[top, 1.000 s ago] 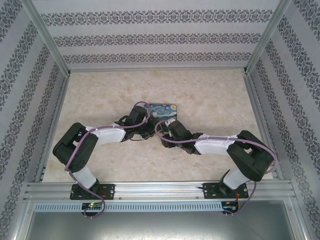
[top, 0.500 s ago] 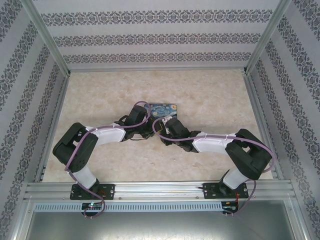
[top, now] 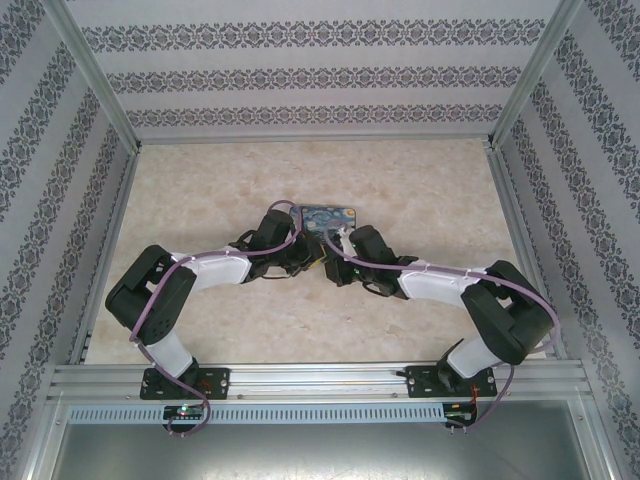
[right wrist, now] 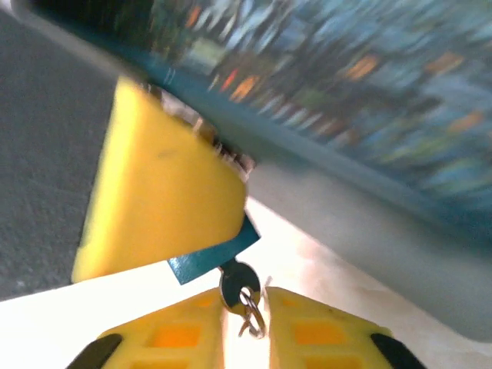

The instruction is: Unlock the padlock with the key

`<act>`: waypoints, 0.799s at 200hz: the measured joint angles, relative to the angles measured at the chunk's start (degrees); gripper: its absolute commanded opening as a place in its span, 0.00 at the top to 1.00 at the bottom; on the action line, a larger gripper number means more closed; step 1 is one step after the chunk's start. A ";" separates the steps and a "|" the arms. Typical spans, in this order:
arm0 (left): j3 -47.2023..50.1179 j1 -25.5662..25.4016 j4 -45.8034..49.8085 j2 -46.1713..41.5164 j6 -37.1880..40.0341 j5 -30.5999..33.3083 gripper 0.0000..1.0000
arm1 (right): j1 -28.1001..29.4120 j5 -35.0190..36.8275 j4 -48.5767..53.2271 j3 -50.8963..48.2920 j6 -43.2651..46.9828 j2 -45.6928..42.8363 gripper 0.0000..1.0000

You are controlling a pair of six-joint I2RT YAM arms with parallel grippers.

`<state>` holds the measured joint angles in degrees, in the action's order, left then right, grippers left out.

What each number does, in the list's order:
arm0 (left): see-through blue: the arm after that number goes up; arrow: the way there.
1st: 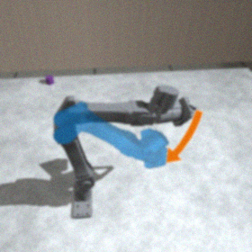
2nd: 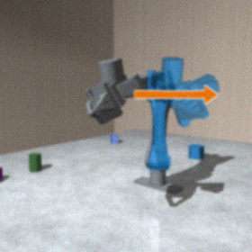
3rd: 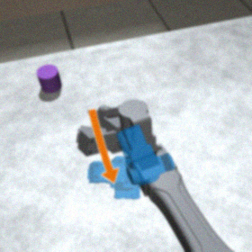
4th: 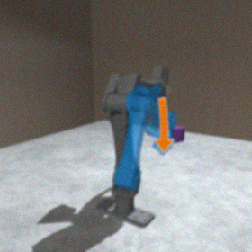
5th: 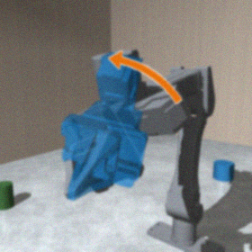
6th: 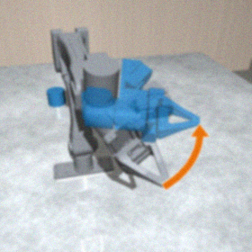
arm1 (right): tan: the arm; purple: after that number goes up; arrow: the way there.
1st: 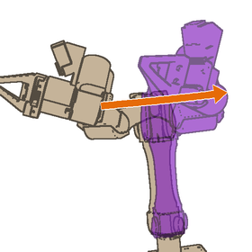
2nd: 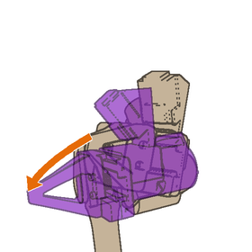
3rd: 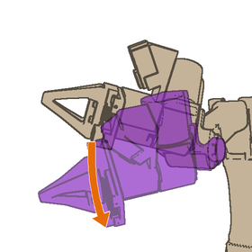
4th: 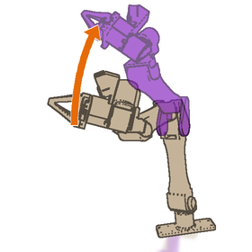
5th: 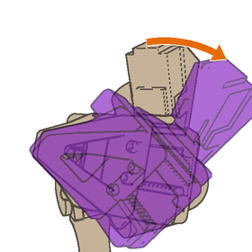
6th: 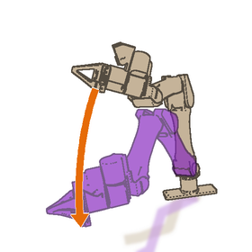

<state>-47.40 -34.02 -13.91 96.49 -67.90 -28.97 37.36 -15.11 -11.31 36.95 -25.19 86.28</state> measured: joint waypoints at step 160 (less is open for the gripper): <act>0.68 0.44 3.48 1.20 6.01 0.55 0.72 | -0.72 -0.44 -23.06 -10.67 -27.71 0.31 0.39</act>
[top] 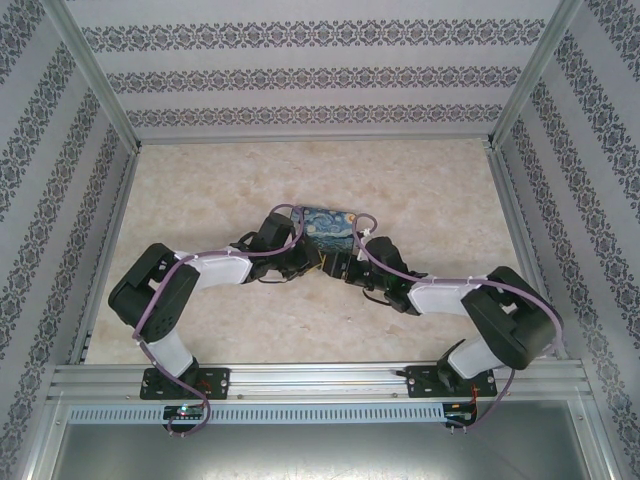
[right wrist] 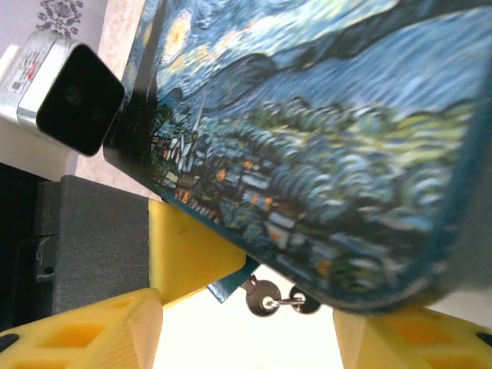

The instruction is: Unlock the padlock with the key

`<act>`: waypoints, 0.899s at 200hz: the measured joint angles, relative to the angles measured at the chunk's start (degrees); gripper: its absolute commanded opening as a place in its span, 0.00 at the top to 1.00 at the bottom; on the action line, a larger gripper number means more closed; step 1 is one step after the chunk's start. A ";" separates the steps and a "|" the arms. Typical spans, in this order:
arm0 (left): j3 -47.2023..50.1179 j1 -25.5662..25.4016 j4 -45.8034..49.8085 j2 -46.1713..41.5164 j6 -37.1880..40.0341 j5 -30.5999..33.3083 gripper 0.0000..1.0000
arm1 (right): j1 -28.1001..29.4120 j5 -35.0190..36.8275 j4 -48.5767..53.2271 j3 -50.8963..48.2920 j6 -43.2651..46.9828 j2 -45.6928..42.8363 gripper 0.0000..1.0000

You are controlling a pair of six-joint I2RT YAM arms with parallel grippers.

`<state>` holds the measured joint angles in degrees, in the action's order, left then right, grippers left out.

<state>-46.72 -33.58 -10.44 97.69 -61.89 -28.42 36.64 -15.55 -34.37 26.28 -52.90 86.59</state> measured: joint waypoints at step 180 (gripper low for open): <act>-3.26 2.80 13.27 -9.35 5.77 1.70 0.14 | -6.12 -2.01 -4.17 3.96 1.33 3.89 0.43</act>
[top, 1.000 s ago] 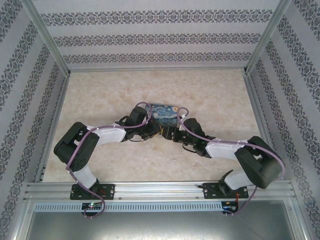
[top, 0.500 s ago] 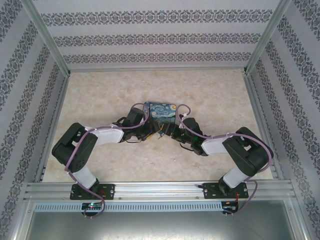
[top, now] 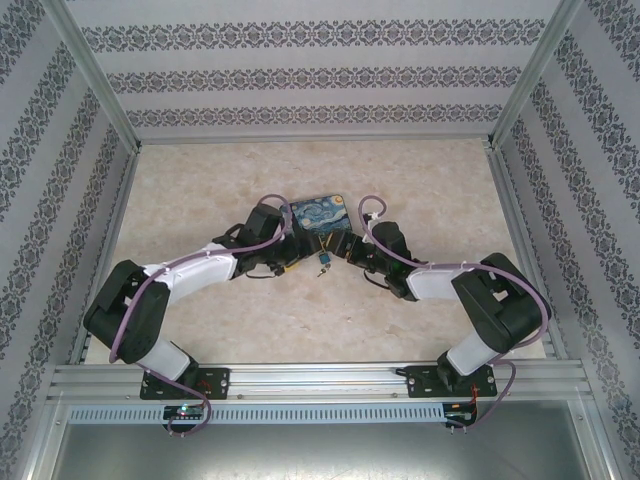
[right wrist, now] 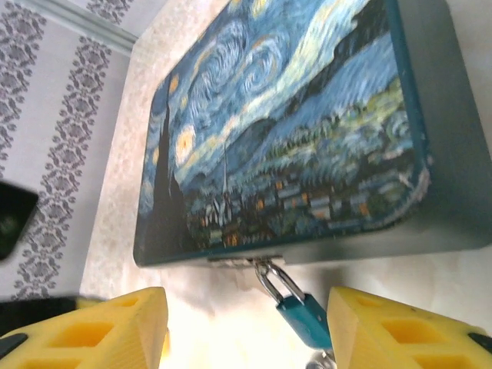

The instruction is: Unlock the padlock with the key

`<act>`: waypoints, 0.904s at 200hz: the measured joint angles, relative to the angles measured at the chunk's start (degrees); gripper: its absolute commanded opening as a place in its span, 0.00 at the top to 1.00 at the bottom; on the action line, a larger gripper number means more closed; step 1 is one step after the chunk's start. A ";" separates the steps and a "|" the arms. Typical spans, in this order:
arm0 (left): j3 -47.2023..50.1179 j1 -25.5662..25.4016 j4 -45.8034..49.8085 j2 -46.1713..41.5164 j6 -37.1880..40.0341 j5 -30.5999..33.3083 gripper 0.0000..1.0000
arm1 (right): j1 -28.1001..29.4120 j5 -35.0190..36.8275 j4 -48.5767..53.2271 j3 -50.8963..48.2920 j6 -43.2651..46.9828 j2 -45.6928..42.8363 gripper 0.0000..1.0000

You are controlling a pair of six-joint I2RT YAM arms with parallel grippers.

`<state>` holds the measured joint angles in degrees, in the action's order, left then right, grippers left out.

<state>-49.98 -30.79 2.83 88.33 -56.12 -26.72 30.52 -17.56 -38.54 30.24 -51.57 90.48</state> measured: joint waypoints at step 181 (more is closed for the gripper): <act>-6.64 6.16 8.39 0.79 4.96 1.70 0.12 | 1.62 -3.13 3.37 4.63 9.88 10.19 0.51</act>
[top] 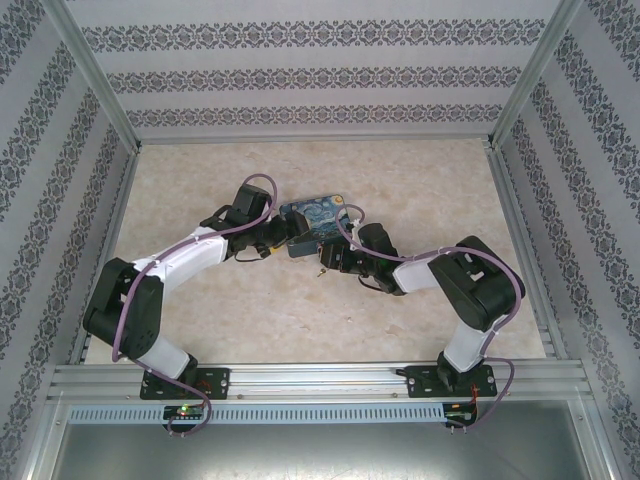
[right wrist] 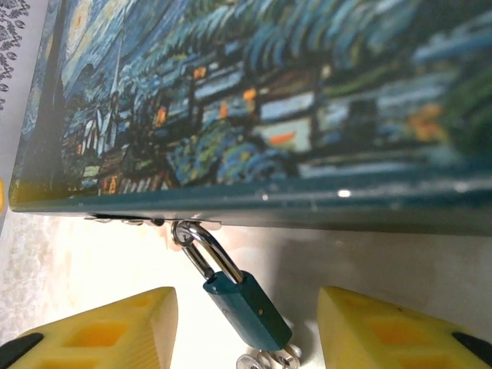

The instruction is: Unlock the padlock with the key

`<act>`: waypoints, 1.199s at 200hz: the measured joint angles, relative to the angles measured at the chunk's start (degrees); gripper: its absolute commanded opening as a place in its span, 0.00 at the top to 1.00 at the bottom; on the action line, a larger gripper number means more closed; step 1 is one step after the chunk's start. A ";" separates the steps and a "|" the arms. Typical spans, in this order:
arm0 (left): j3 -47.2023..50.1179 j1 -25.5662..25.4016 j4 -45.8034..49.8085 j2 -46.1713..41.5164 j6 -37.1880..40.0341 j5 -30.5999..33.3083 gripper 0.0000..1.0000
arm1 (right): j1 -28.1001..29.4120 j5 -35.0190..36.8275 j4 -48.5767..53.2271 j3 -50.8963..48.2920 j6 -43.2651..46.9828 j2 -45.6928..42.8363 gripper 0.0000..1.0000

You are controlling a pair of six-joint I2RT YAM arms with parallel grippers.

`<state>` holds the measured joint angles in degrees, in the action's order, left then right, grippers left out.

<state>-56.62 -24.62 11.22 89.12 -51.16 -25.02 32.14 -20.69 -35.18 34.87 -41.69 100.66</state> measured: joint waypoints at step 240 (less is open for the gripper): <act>-0.76 0.81 0.42 1.97 1.75 -0.20 0.12 | 1.38 0.15 -4.66 -4.15 -3.10 -0.59 0.66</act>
<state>-57.39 -23.81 11.64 91.09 -49.41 -25.21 33.52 -20.53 -39.83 30.72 -44.80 100.07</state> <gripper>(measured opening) 0.879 0.319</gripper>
